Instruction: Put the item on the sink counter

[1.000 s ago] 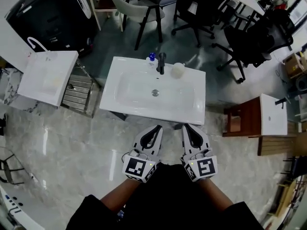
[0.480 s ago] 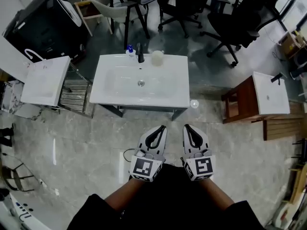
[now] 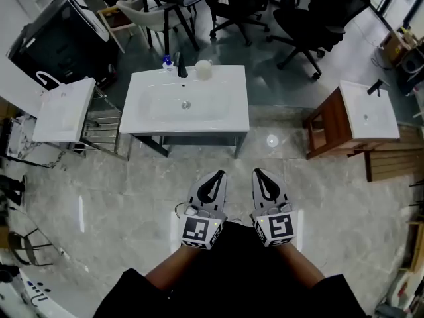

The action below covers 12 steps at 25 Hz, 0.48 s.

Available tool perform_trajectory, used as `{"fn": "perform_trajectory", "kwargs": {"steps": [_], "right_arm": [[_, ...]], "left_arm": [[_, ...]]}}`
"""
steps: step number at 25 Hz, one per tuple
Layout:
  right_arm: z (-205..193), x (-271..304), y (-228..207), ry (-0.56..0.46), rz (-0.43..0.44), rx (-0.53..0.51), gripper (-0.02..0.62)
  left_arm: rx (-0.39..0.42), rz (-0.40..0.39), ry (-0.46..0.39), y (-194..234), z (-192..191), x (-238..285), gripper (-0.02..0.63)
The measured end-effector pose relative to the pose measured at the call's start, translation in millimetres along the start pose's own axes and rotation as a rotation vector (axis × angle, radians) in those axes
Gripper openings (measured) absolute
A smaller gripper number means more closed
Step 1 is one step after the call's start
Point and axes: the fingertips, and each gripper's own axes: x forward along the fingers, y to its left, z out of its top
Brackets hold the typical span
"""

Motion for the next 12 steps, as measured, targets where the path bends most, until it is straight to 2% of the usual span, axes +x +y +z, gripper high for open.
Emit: {"fn": "perform_trajectory", "kwargs": {"steps": [12], "right_arm": [[-15,-69,-3,-0.013,-0.057,-0.006,0.031]], "left_arm": [[0.014,-0.058,0.013,-57,-15,-32,0.026]]}}
